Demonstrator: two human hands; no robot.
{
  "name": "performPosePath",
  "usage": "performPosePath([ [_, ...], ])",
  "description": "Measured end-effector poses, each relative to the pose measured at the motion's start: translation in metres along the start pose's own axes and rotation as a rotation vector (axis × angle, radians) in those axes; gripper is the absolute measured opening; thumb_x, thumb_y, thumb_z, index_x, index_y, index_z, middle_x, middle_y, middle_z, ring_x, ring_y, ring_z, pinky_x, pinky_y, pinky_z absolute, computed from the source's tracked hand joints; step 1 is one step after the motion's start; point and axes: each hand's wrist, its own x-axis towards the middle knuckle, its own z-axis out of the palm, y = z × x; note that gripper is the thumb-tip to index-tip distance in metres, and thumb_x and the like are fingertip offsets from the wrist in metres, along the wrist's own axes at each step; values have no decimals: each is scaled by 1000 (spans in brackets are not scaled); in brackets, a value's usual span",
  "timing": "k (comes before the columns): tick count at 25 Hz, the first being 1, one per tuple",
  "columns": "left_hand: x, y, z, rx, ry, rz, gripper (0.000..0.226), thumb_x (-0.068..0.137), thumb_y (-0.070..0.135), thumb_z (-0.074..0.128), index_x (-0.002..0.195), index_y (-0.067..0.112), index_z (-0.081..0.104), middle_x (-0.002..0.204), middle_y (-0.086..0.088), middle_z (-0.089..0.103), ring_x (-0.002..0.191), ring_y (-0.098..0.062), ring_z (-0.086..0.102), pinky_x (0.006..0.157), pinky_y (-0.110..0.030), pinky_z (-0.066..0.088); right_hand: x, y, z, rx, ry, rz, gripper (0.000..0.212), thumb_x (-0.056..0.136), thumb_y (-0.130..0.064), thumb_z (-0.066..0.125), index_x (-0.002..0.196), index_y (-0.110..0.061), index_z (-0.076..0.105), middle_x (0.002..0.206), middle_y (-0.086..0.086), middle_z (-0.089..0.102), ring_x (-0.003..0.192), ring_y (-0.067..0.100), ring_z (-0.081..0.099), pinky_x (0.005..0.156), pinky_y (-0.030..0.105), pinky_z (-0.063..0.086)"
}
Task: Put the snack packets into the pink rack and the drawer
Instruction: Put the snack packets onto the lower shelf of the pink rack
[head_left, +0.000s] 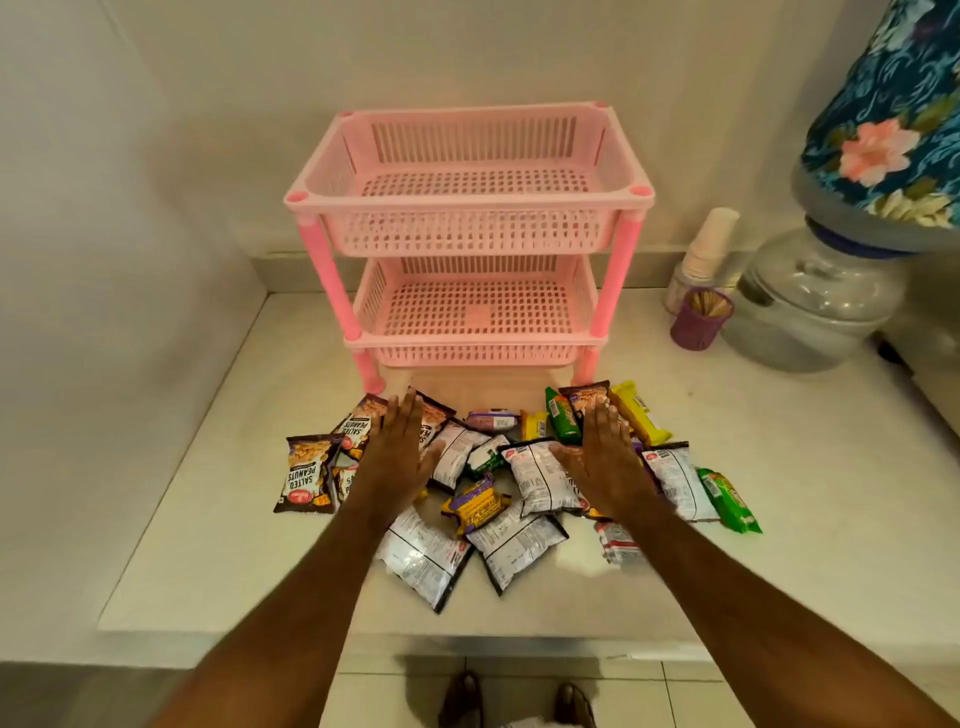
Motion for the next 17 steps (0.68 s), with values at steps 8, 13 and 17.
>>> performPosePath([
  [8, -24, 31, 32, -4, -10, 11, 64, 99, 58, 40, 144, 13, 44, 139, -6, 52, 130, -28, 46, 113, -42, 36, -13, -21, 22, 58, 45, -67, 82, 86, -78, 42, 144, -20, 36, 138, 4, 45, 130, 28, 44, 108, 47, 45],
  [13, -33, 45, 43, -110, -75, 18, 37, 93, 55, 54, 113, 24, 55, 96, 6, 61, 90, -16, 60, 77, -33, 50, -11, -27, 38, -36, -26, -110, 83, 85, -74, 49, 143, -15, 39, 141, 8, 45, 135, 30, 41, 119, 44, 33],
  [17, -36, 54, 49, -64, -35, 23, 46, 86, 64, 56, 106, 24, 62, 91, 6, 64, 83, -14, 61, 71, -29, 49, -10, -27, 45, -33, -31, -109, 88, 83, -74, 53, 144, -14, 36, 145, 10, 42, 135, 30, 40, 117, 44, 35],
])
